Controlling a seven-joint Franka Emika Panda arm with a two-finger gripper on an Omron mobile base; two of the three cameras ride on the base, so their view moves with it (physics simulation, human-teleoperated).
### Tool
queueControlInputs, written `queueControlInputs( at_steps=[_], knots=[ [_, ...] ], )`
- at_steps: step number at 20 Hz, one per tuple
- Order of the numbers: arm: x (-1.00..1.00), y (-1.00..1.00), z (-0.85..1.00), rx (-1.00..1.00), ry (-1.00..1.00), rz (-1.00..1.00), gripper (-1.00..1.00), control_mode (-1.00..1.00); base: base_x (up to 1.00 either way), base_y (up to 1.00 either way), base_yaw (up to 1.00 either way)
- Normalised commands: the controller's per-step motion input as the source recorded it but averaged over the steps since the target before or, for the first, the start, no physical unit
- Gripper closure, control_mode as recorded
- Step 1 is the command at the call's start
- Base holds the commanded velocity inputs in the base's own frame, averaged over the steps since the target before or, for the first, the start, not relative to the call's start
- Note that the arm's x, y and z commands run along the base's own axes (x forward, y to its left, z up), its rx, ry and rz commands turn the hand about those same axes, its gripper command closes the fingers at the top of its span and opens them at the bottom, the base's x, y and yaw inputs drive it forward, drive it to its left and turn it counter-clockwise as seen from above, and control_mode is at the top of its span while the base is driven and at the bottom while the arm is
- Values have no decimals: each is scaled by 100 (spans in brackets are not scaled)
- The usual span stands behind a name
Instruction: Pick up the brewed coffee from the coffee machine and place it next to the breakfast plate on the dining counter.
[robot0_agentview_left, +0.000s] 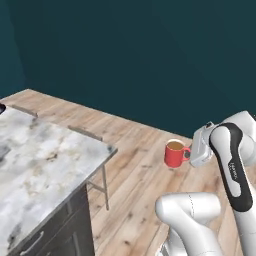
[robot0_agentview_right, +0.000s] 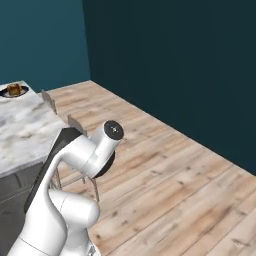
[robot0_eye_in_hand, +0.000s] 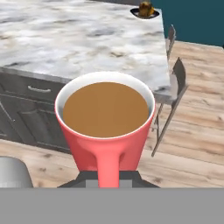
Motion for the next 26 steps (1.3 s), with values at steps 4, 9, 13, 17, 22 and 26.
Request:
queueControlInputs(
  at_steps=[4,9,13,17,22,26],
  knots=[
    [0,0,0,0,0,0,100,100,100,-79,47],
    [0,0,0,0,0,0,100,100,100,-81,48],
    [0,0,0,0,0,0,100,100,100,-75,51],
    [0,0,0,0,0,0,100,100,100,-67,55],
    [0,0,0,0,0,0,100,100,100,-68,55],
    [0,0,0,0,0,0,100,100,100,-70,54]
  ],
)
